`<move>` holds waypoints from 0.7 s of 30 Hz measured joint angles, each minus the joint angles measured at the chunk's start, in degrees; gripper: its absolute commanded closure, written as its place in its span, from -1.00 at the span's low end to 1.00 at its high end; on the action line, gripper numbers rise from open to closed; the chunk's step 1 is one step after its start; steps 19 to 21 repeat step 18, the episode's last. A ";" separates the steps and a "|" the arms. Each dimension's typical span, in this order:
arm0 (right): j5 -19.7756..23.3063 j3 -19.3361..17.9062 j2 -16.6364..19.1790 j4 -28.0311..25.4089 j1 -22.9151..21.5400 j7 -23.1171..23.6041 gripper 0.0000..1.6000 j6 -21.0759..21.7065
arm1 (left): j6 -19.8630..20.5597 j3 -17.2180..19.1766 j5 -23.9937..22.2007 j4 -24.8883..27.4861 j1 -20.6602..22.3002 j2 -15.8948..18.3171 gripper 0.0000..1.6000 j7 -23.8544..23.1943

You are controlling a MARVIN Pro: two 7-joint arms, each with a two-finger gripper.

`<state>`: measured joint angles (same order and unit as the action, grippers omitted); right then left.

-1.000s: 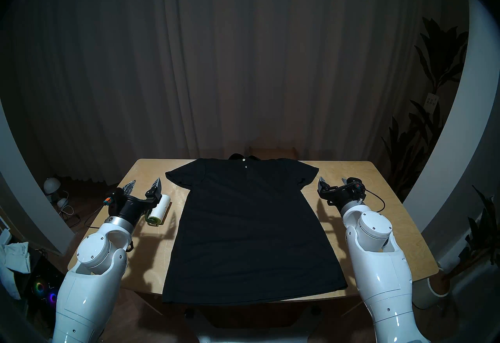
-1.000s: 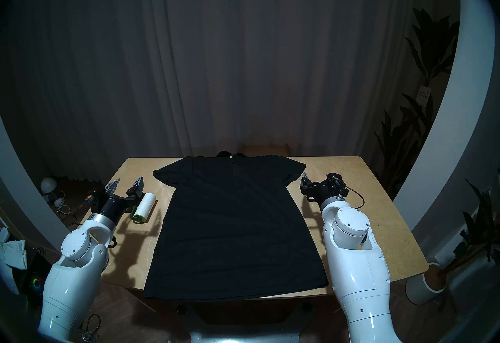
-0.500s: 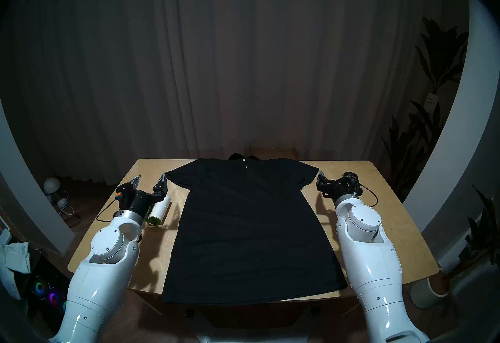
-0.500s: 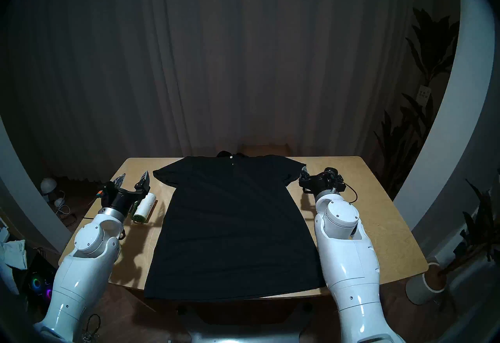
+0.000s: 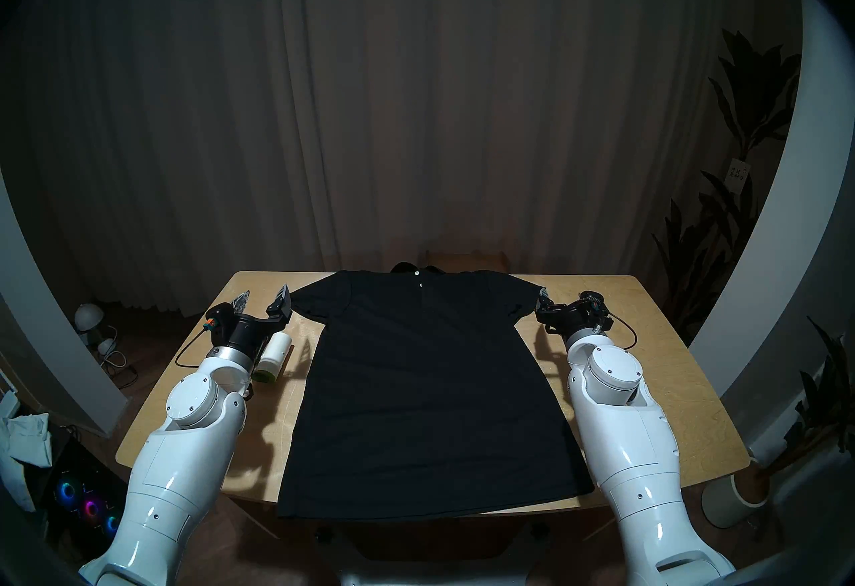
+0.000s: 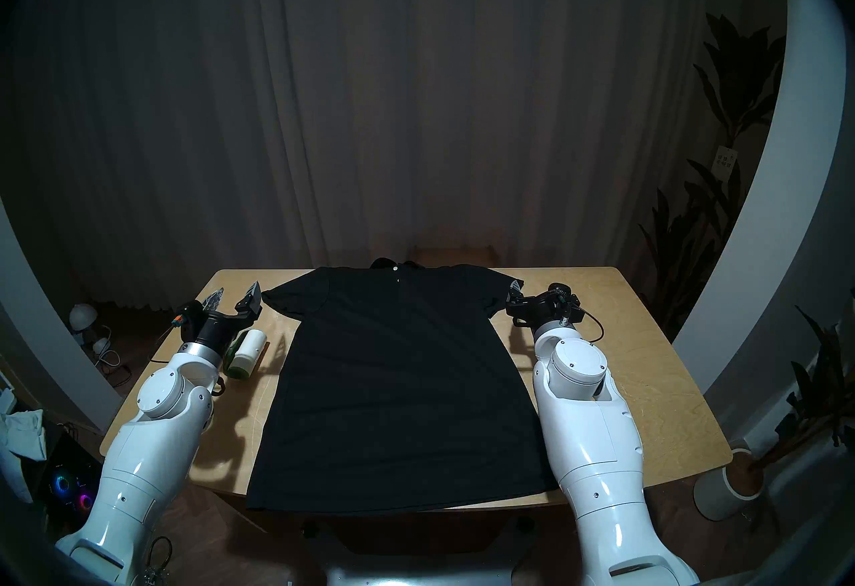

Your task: Use the fur roller to clean a top

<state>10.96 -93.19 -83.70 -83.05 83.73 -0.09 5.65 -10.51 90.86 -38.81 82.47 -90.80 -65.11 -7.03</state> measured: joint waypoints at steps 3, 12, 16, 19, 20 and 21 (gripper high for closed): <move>0.79 -0.32 0.77 0.15 -0.28 2.15 -1.00 -0.77 | -0.85 -0.19 -0.68 -2.29 1.73 -0.36 -1.00 -1.08; 2.21 -0.90 1.84 1.03 -0.70 5.29 -1.00 -2.87 | -3.77 -0.97 -1.75 -8.10 5.85 -1.41 -1.00 -4.58; 2.53 -0.99 2.04 1.32 -0.80 5.98 -1.00 -3.42 | -4.78 -1.09 -2.00 -9.50 6.85 -1.65 -1.00 -5.70; 2.69 -1.02 2.14 1.48 -0.85 6.31 -1.00 -3.70 | -5.31 -1.16 -2.13 -10.13 7.34 -1.76 -1.00 -6.27; 2.69 -1.02 2.14 1.48 -0.85 6.31 -1.00 -3.70 | -5.31 -1.16 -2.13 -10.13 7.34 -1.76 -1.00 -6.27; 2.69 -1.02 2.14 1.48 -0.85 6.31 -1.00 -3.70 | -5.31 -1.16 -2.13 -10.13 7.34 -1.76 -1.00 -6.27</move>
